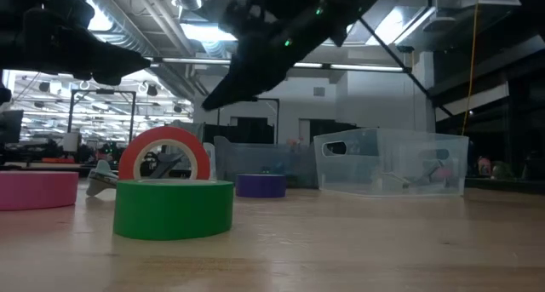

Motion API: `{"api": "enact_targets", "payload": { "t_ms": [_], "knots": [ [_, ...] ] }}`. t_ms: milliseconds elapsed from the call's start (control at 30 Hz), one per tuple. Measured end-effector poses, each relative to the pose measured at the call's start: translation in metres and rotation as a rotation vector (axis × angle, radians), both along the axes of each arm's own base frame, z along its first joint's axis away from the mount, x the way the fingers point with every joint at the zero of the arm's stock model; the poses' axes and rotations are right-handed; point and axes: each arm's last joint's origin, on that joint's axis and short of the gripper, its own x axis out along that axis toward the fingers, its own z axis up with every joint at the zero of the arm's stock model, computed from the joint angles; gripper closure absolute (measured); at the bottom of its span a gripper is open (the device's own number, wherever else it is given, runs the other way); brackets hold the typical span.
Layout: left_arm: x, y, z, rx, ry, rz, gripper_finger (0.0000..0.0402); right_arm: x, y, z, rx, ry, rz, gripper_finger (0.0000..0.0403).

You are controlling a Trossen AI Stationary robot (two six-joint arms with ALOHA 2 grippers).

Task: Pick and place Stapler, Stapler remover, tape
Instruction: Put the black staple remover into the bottom transparent bin

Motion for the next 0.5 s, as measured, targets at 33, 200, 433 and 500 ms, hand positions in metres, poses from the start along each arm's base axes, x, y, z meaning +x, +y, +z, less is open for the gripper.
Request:
{"api": "enact_targets", "payload": {
  "t_ms": [33, 200, 433, 500],
  "knots": [
    [0.0, 0.0, 0.0, 0.0, 0.0, 0.0, 0.0233, 0.002, 0.0, -0.005, 0.016, -0.001, -0.012, 0.0189],
    [0.0, 0.0, 0.0, 0.0, 0.0, 0.0, 0.0233, 0.008, 0.002, -0.024, 0.143, 0.026, -0.112, 0.0188],
    [0.0, 0.0, 0.0, 0.0, 0.0, 0.0, 0.0233, 0.008, 0.014, -0.035, 0.303, 0.067, -0.224, 0.0189],
    [0.0, 0.0, 0.0, 0.0, 0.0, 0.0, 0.0233, 0.008, 0.02, -0.035, 0.308, 0.07, -0.199, 0.0189]
  ]
}}
